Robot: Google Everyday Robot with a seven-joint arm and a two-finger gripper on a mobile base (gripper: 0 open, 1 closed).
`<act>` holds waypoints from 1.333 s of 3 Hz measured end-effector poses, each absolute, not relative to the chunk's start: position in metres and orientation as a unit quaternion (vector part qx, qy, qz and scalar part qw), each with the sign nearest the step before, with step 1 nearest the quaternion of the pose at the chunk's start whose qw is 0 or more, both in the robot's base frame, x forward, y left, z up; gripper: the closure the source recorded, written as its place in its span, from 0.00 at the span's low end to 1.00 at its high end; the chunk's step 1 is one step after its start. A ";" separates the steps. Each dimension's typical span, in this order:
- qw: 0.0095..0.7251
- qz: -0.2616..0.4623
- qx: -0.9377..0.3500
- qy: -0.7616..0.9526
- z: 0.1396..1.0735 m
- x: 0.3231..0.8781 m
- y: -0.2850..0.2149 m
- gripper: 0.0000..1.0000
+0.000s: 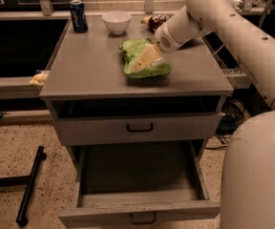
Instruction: Place green rice chip bag into middle drawer
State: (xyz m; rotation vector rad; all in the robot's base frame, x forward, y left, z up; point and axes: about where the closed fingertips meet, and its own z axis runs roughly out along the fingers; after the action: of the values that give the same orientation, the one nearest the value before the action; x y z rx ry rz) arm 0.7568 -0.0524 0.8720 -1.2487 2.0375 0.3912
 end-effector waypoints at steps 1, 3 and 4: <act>0.344 0.157 -0.462 0.802 0.859 0.767 -0.053 0.00; 0.315 0.162 -0.446 0.822 0.833 0.762 -0.059 0.42; 0.310 0.157 -0.454 0.821 0.833 0.752 -0.067 0.66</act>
Offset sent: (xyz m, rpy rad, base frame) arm 0.0161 -0.0102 -0.0425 0.0262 0.1349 -0.1299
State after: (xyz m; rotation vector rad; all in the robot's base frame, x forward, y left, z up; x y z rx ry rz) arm 0.7518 -0.0666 0.8328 -1.1984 2.1685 0.4147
